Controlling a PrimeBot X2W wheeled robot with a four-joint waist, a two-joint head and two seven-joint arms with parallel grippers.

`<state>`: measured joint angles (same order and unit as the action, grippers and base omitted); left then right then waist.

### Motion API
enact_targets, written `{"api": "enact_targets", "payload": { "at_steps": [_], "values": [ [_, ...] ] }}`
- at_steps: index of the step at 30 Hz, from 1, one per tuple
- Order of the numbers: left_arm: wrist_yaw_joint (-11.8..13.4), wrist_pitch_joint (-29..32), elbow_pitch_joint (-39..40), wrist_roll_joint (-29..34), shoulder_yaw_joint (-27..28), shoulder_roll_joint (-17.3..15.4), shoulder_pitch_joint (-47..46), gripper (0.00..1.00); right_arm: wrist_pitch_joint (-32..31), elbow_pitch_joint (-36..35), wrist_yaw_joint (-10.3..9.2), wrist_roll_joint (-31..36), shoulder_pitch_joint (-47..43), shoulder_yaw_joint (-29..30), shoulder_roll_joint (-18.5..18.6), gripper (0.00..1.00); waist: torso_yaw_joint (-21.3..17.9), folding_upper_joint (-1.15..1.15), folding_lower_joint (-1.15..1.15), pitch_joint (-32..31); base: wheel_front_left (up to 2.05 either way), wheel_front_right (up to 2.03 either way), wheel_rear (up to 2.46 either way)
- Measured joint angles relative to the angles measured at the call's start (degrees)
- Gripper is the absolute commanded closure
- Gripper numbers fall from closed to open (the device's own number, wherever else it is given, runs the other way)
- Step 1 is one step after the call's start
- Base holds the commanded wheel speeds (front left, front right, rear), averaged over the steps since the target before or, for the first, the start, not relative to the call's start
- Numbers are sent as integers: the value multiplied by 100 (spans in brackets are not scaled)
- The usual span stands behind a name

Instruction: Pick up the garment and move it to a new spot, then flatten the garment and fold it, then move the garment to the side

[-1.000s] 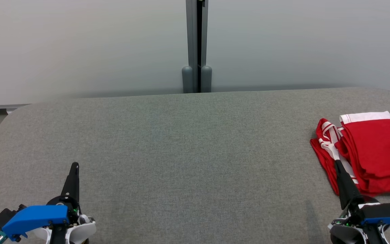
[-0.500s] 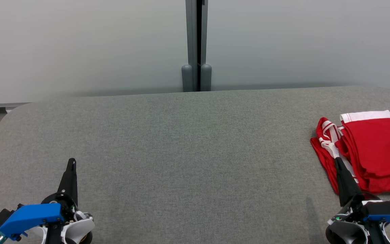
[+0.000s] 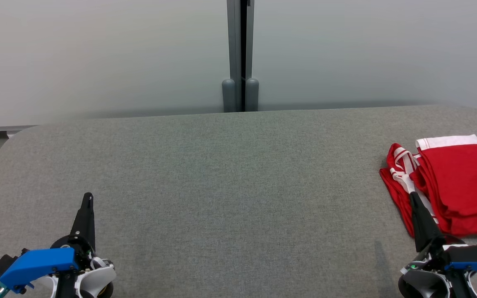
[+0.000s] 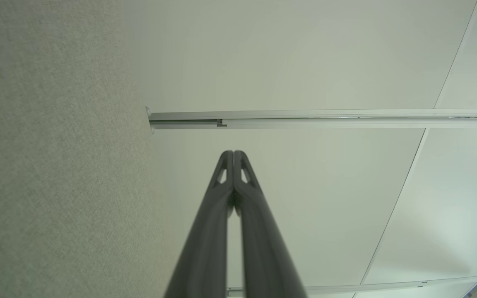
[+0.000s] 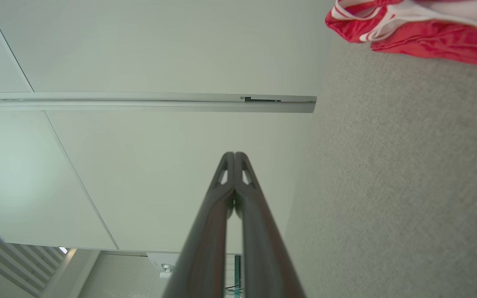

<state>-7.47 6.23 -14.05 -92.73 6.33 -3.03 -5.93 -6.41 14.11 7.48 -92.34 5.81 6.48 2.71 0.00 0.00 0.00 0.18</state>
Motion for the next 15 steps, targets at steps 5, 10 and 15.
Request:
{"api": "enact_targets", "payload": {
  "at_steps": [5,10,15],
  "values": [
    [-1,1,0,1,2,1,-1,100,0,0,0,0,2,0,0,100,0,0,0,0,0,0,0],
    [-9,8,0,1,4,2,-1,100,0,0,0,0,5,0,0,100,0,0,0,0,0,0,0],
    [-9,8,0,2,7,3,-1,100,0,0,0,0,8,0,0,100,0,0,0,0,0,0,0]
  ]
}}
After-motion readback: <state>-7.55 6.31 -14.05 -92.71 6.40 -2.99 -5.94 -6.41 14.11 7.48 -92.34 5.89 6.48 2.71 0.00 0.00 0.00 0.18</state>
